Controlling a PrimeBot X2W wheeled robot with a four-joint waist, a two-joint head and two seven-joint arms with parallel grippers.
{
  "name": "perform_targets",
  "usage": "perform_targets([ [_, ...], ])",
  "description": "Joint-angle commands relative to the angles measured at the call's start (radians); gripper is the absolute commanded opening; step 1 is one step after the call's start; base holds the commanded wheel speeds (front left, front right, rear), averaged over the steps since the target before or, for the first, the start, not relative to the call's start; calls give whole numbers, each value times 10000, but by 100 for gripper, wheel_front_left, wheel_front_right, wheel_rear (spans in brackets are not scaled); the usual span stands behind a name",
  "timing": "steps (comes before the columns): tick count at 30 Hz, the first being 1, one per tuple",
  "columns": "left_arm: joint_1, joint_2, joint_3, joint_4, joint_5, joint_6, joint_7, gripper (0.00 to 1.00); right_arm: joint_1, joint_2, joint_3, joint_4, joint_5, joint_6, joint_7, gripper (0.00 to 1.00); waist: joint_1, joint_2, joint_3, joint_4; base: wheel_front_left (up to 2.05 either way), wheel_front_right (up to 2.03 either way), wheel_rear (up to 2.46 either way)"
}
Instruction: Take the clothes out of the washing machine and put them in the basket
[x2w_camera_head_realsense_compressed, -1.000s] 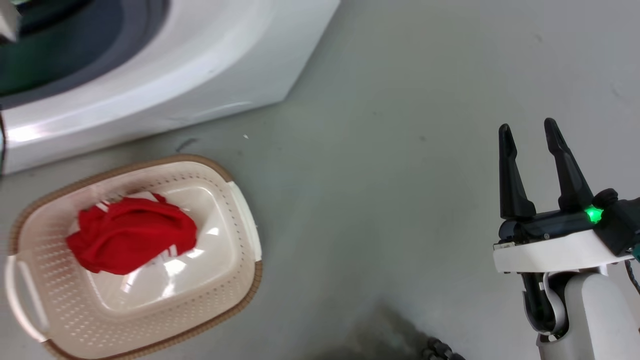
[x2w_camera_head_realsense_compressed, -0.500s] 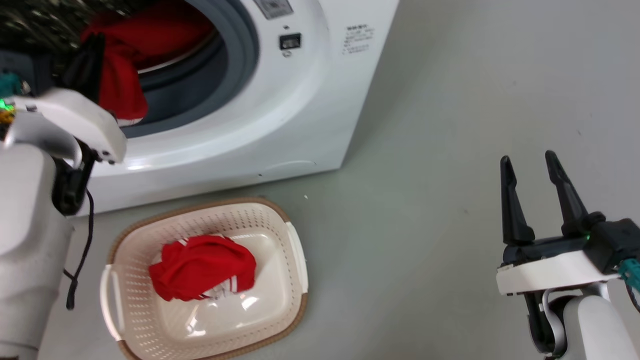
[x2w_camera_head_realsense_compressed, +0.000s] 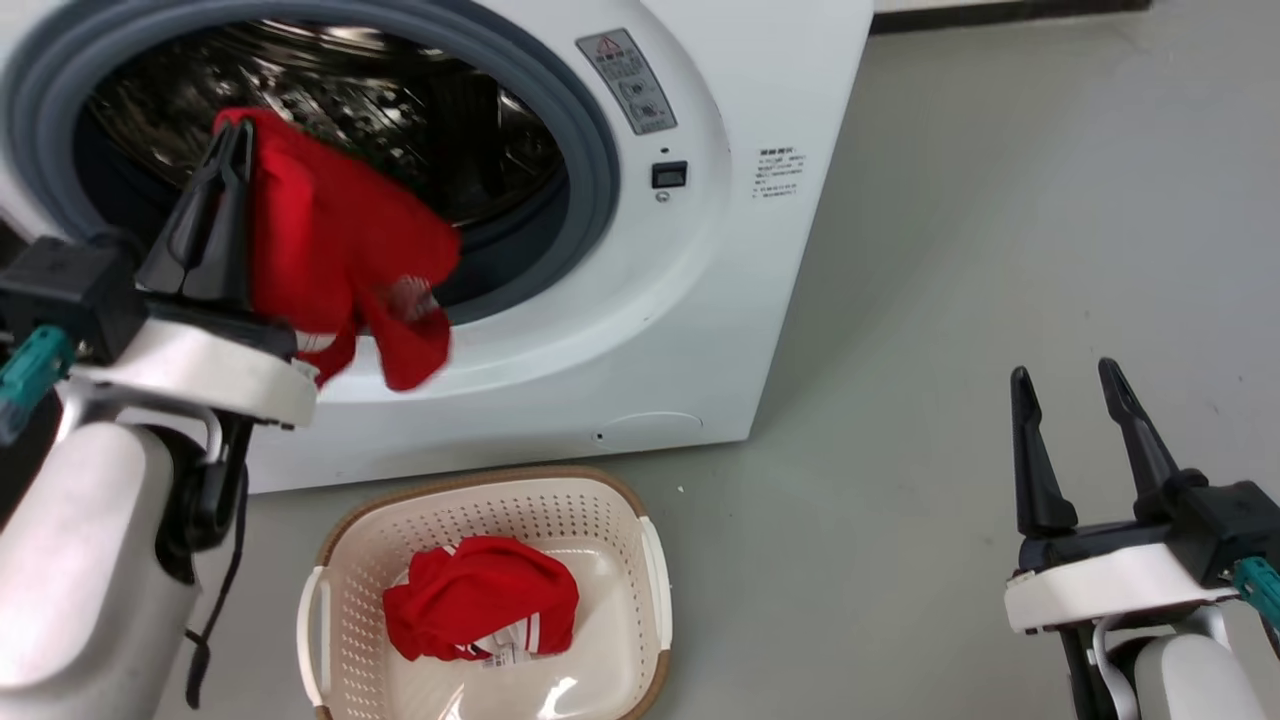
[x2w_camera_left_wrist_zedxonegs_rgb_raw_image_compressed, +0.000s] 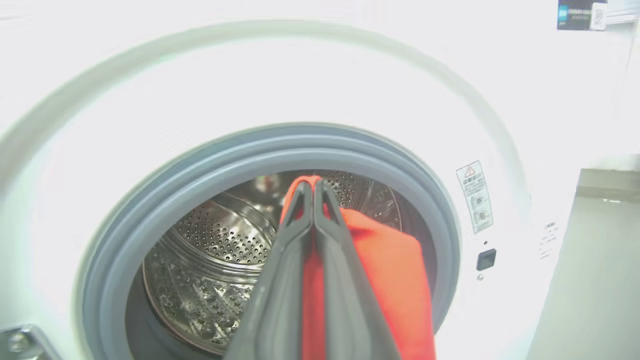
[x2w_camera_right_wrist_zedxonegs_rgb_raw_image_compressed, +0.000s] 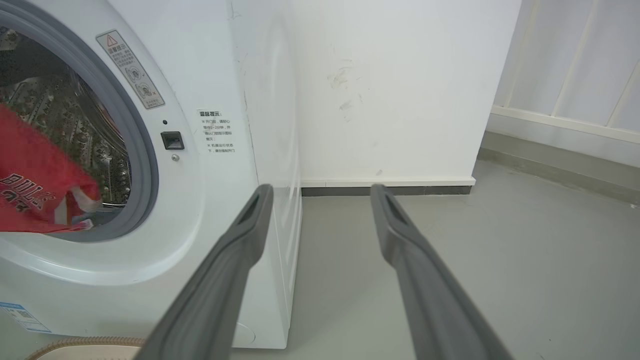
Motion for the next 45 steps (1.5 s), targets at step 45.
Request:
perform_targets([
  [45,-1193,-1238,-3329,9058,-127,-1710,979,0,-1228,14,647,-925,131,-10,-20,100,3,-1,4695,-1561,0,0,0],
])
